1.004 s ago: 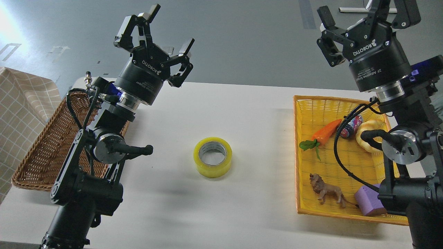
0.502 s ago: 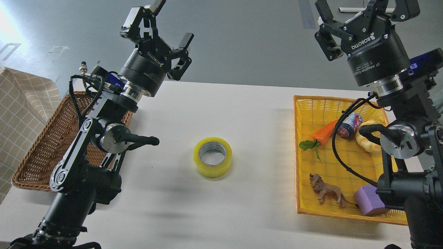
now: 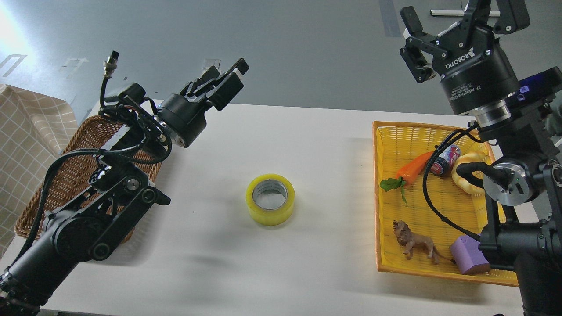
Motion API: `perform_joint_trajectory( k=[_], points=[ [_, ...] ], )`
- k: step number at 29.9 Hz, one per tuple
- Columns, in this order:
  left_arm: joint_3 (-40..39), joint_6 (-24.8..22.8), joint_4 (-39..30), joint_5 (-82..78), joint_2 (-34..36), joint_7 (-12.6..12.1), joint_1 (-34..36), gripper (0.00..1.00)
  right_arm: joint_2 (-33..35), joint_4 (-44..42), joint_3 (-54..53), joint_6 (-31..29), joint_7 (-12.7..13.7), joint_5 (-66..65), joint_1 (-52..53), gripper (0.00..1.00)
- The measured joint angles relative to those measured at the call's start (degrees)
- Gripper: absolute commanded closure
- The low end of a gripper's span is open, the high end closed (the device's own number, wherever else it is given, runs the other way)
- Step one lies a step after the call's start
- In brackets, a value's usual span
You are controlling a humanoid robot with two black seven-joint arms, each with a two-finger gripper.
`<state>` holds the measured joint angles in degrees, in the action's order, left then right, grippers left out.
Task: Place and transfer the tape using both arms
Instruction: 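Reach the left gripper toward the tape roll on the table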
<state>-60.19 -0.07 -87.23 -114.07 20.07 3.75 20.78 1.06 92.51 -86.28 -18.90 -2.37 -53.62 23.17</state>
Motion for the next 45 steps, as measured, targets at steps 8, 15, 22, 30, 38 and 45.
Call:
perform_joint_trajectory(
  k=[8,15,22,30,38,45],
  points=[
    [1.83,0.71,-0.04,-10.86,-0.2,0.46,-8.31,0.02,1.16,-0.03,-0.01,0.02,1.31,0.09,0.77,0.0],
    [0.86,3.44,-0.96,-10.94,-2.1,0.76,-10.88,0.02,1.48,-0.3,0.23,-0.07,2.36,0.09,1.18,0.0],
    [2.92,4.42,-1.0,-10.9,-1.32,0.96,-11.61,0.02,1.48,-0.81,0.25,0.25,3.65,0.06,2.6,0.0],
    [5.42,4.41,-0.07,-10.94,0.92,-2.89,-14.69,0.02,1.48,-3.8,0.32,0.35,4.85,0.05,5.35,0.0],
    [11.37,4.16,1.45,-10.93,1.59,-7.37,-14.17,0.02,1.48,-5.18,1.47,0.02,4.92,0.09,6.25,0.0],
    [17.97,3.72,4.22,-10.93,4.22,-7.43,-9.19,0.02,1.66,-5.46,1.82,-0.15,4.92,0.09,6.37,0.0]
  ],
)
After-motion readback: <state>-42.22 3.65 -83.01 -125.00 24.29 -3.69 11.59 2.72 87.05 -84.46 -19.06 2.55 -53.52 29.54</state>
